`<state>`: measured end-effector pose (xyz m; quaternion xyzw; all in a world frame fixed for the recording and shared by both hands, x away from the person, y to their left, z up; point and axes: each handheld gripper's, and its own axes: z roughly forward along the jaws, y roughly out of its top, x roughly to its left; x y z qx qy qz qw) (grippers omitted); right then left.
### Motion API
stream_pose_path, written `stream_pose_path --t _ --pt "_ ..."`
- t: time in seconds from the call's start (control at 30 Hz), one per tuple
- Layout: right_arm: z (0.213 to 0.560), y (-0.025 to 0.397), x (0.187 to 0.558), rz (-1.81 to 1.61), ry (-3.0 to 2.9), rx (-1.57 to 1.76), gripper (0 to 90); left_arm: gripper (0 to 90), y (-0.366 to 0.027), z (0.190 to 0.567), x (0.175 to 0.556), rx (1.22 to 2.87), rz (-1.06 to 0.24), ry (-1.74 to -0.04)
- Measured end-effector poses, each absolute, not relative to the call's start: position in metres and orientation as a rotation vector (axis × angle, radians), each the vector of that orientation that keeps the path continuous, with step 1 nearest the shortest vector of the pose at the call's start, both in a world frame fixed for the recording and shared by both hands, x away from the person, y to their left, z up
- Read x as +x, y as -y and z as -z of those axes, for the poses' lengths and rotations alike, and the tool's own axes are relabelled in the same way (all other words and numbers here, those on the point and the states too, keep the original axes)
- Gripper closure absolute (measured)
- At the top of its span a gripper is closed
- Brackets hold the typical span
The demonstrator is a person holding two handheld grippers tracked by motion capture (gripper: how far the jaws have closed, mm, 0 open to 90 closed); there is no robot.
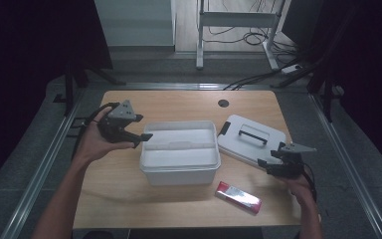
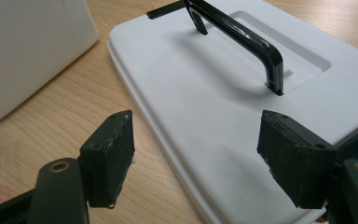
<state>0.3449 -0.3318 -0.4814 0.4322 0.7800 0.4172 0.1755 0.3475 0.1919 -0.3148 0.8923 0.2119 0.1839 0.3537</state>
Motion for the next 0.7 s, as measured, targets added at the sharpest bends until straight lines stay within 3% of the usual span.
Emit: stream_pose_path --t 0.7 --pt "0.486 0.333 0.347 -1.156 -2.226 1.235 26.8 31.9 -0.172 0.304 0.361 2.386 -0.453 -0.432"
